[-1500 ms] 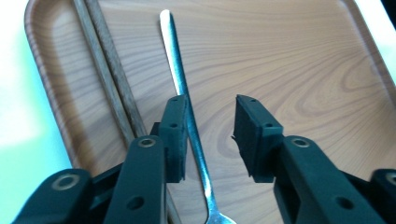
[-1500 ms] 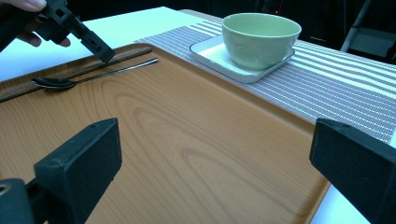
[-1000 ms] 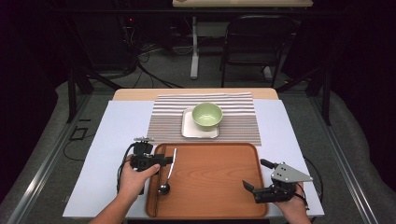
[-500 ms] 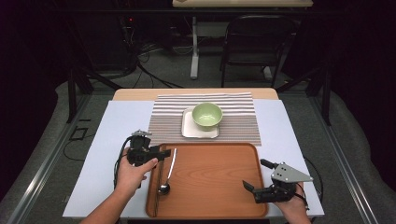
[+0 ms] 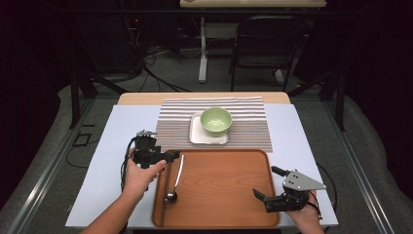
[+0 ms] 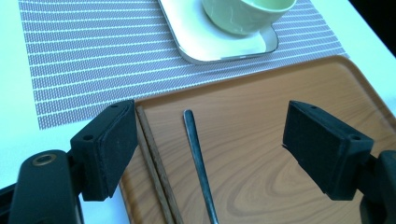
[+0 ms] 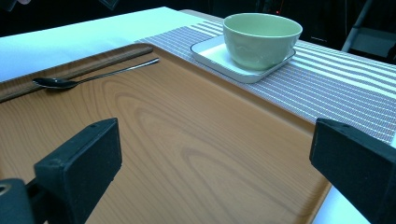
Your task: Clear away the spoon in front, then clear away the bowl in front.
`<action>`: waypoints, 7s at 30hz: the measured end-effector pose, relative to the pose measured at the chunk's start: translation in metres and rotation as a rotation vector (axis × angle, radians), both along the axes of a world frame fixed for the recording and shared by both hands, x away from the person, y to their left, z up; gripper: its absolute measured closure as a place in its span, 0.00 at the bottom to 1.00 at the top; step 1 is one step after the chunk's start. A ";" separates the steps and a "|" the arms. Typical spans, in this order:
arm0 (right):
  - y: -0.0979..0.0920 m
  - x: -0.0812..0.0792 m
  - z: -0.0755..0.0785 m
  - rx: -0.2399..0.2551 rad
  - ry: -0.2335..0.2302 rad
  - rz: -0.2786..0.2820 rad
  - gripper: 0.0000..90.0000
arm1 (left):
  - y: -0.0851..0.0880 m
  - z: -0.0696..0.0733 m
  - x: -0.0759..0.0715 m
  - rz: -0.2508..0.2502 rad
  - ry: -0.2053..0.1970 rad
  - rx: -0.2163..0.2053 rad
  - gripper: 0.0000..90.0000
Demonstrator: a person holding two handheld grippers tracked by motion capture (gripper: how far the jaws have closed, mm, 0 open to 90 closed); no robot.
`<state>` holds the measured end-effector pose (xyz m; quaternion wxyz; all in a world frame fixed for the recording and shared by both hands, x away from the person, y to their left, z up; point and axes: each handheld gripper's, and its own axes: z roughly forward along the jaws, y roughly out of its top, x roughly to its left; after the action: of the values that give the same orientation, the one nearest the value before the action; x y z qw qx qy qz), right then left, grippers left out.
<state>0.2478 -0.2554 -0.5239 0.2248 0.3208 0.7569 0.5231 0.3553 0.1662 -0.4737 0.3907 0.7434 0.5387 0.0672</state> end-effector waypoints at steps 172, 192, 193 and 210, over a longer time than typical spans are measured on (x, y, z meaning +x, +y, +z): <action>-0.001 -0.001 0.001 0.001 -0.007 0.021 0.02 | -0.115 -0.064 0.163 0.249 0.207 -0.129 0.92; -0.001 0.000 0.001 -0.001 -0.007 0.022 0.02 | -0.103 -0.058 0.165 0.248 0.222 -0.183 0.91; -0.001 0.000 0.001 -0.001 -0.007 0.022 0.02 | -0.103 -0.058 0.165 0.248 0.222 -0.183 0.91; -0.001 0.000 0.001 -0.001 -0.009 0.019 0.02 | -0.093 -0.027 0.159 0.216 0.162 -0.148 0.90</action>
<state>0.2474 -0.2564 -0.5228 0.2233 0.3110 0.7592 0.5264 0.5140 0.0728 -0.5011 0.3902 0.6533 0.6488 0.0088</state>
